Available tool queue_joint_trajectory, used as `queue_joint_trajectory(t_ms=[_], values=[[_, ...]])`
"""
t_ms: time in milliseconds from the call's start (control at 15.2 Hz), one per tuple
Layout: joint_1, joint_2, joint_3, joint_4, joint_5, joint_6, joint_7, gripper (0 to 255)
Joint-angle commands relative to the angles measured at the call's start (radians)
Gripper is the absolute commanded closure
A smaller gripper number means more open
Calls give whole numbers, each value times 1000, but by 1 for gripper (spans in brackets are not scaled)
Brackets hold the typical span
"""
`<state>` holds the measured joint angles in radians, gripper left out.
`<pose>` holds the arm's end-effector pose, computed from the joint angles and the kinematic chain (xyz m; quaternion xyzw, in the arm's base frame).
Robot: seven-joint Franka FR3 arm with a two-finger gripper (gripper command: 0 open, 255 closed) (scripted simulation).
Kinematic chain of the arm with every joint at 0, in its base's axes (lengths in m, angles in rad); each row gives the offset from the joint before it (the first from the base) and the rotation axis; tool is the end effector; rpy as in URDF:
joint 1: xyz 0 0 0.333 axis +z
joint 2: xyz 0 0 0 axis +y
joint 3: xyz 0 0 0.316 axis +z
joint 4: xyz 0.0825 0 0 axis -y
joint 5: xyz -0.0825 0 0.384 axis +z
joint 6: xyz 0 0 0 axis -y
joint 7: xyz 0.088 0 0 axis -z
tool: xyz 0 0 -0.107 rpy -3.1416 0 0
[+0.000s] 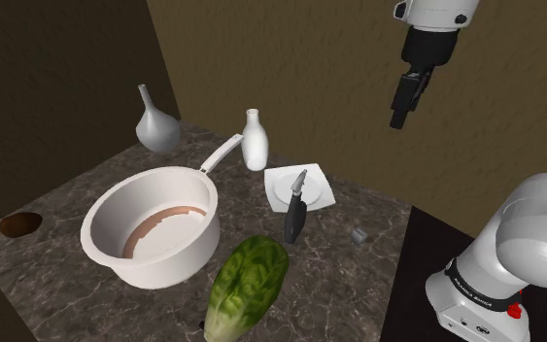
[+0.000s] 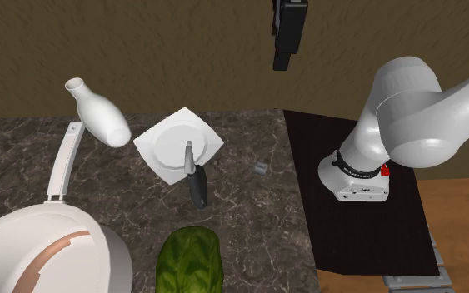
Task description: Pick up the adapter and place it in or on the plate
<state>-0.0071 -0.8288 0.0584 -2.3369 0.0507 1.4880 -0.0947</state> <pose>0.2862 0.0267 0.6044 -0.9978 -0.0651 0.0104 0.0041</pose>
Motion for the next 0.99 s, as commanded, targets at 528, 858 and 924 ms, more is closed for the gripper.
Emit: queue_joint_trajectory(t_ms=[528, 858, 924], values=[[-22, 23, 74, -241, 50, 210, 137, 0], [-30, 86, 125, -362, 88, 361, 222, 0], [-32, 104, 135, -383, 96, 393, 239, 0]])
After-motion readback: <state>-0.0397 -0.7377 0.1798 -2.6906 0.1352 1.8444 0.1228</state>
